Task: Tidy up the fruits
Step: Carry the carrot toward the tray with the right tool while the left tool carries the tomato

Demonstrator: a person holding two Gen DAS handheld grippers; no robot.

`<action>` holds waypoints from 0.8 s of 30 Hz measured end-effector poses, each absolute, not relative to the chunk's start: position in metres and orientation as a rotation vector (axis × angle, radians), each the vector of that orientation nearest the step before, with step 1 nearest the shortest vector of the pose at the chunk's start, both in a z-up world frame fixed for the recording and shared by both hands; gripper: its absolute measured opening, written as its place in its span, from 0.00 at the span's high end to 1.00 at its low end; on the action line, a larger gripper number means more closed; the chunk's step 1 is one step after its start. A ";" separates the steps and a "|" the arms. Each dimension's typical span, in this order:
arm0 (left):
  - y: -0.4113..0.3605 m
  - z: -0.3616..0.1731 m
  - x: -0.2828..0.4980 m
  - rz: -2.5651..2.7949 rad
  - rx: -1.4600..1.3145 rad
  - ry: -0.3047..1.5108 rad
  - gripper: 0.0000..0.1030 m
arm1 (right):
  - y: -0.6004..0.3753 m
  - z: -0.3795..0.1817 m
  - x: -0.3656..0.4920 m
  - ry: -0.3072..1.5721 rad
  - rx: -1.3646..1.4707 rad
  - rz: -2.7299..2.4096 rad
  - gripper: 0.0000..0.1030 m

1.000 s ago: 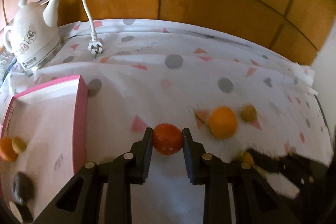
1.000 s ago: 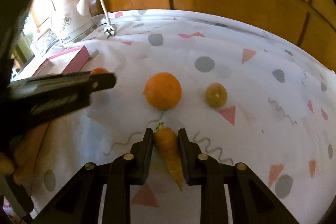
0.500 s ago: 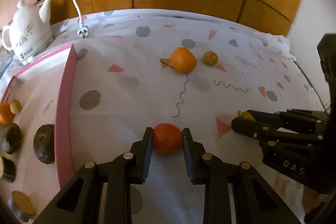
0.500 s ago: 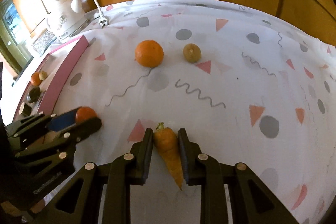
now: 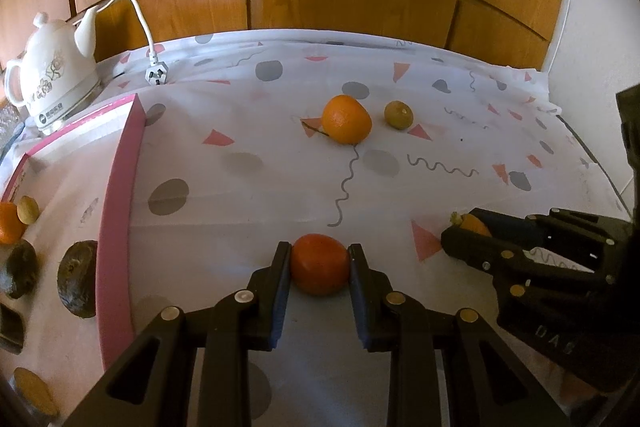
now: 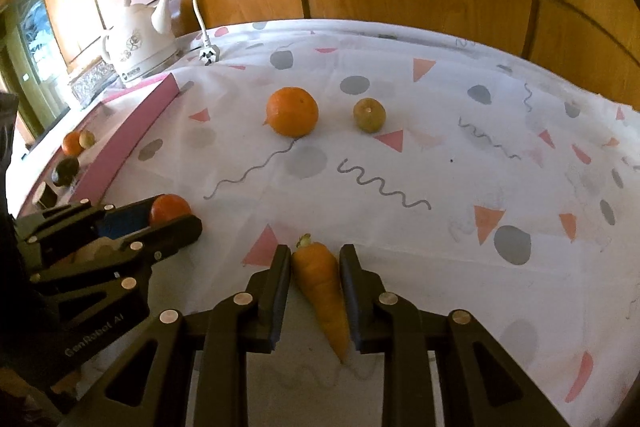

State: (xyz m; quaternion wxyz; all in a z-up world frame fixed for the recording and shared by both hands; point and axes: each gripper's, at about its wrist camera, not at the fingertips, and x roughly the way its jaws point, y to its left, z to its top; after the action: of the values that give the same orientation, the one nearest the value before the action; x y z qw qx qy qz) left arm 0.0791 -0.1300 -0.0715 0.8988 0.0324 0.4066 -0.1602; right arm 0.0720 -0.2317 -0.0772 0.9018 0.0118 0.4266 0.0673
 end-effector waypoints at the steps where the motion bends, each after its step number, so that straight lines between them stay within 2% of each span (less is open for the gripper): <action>1: -0.130 -0.072 0.079 -0.333 0.065 0.841 0.73 | -0.232 -0.077 0.072 0.880 0.024 0.135 0.75; 24: -0.128 -0.074 0.077 -0.341 0.044 0.821 0.73 | -0.232 -0.081 0.069 0.859 0.044 0.120 0.75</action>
State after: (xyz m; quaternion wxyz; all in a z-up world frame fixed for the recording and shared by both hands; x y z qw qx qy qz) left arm 0.0775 -0.1276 -0.0735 0.9027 0.0212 0.3969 -0.1647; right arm 0.0685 -0.2322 -0.0808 0.9071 0.0213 0.4163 0.0581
